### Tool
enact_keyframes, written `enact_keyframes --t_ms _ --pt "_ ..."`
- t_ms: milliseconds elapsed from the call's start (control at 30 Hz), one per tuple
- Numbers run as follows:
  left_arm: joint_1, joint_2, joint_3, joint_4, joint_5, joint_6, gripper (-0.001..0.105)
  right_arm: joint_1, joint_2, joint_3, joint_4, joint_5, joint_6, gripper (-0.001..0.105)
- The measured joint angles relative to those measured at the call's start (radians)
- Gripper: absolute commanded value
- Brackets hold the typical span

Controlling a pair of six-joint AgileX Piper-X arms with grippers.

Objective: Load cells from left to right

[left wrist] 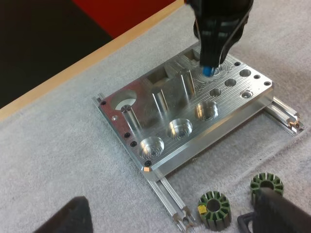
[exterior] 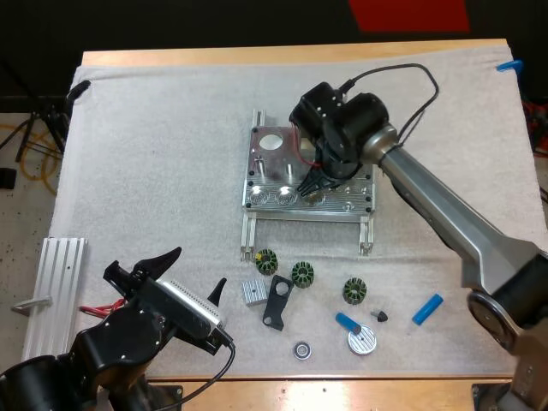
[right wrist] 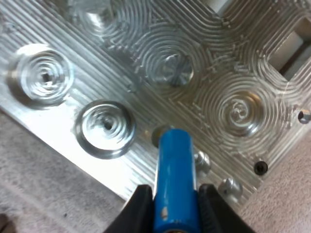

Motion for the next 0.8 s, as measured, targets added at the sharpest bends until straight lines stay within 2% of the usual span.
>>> enact_keyframes --t_ms 233,800 --pt "0.000 0.000 0.000 0.000 0.000 0.000 0.067 0.000 0.063 -0.008 0.003 0.002 -0.001 0.000" --pt "0.000 0.000 0.000 0.000 0.000 0.000 0.067 0.000 0.085 -0.008 0.034 0.007 -0.001 0.000"
